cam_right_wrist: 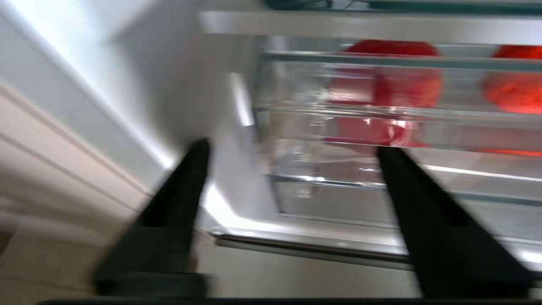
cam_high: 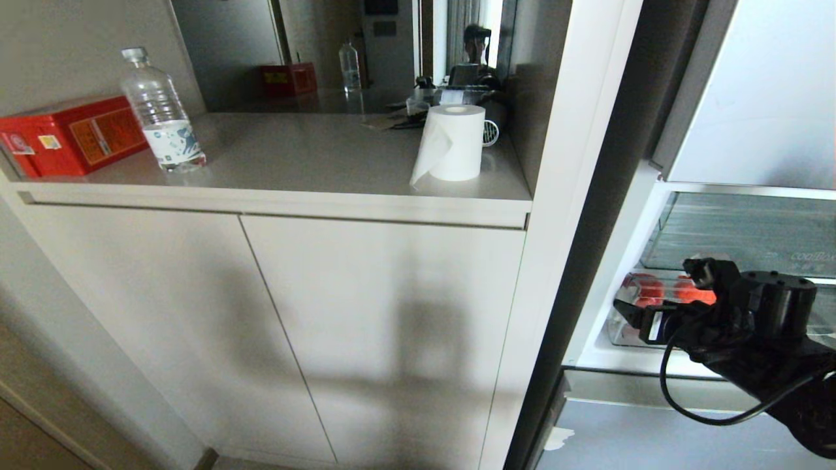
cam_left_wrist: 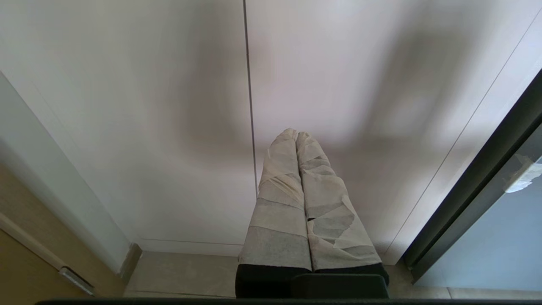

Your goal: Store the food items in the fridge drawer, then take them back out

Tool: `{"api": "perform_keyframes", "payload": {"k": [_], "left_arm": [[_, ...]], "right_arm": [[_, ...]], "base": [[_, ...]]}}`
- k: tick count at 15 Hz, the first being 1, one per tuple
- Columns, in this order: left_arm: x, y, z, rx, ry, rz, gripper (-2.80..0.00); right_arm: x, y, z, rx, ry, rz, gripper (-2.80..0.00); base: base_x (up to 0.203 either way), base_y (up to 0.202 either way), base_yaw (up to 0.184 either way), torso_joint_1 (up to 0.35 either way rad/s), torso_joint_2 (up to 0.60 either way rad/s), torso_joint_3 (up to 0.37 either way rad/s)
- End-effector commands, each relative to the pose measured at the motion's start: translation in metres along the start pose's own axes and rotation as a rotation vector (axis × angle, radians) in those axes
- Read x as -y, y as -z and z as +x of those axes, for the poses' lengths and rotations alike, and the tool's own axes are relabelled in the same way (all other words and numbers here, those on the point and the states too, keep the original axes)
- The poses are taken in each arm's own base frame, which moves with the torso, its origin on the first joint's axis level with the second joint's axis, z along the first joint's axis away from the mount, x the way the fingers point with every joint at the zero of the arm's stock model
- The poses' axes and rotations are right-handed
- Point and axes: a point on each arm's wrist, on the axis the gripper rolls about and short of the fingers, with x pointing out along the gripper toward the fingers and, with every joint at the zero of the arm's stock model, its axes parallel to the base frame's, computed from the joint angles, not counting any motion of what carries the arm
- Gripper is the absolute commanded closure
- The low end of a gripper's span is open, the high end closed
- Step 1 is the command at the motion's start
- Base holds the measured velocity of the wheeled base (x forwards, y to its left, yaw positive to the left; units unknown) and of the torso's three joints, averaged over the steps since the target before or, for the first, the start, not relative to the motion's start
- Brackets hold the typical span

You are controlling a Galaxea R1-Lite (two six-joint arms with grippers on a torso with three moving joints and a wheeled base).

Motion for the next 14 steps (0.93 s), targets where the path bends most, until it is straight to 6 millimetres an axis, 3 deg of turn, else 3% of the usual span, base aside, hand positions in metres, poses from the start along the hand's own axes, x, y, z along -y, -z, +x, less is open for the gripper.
{"api": "perform_keyframes", "payload": {"k": [1, 6, 14], "left_arm": [[0.000, 0.000, 0.000, 0.000, 0.000, 0.000, 0.00], [0.000, 0.000, 0.000, 0.000, 0.000, 0.000, 0.00], [0.000, 0.000, 0.000, 0.000, 0.000, 0.000, 0.00]], "right_arm": [[-0.008, -0.001, 0.000, 0.008, -0.028, -0.007, 0.00], [-0.035, 0.007, 0.012, -0.013, -0.073, -0.025, 0.00], [-0.032, 0.019, -0.012, 0.024, -0.075, -0.015, 0.00]], "base": [[0.000, 0.000, 0.000, 0.000, 0.00, 0.000], [0.000, 0.000, 0.000, 0.000, 0.00, 0.000], [0.000, 0.000, 0.000, 0.000, 0.00, 0.000]]}}
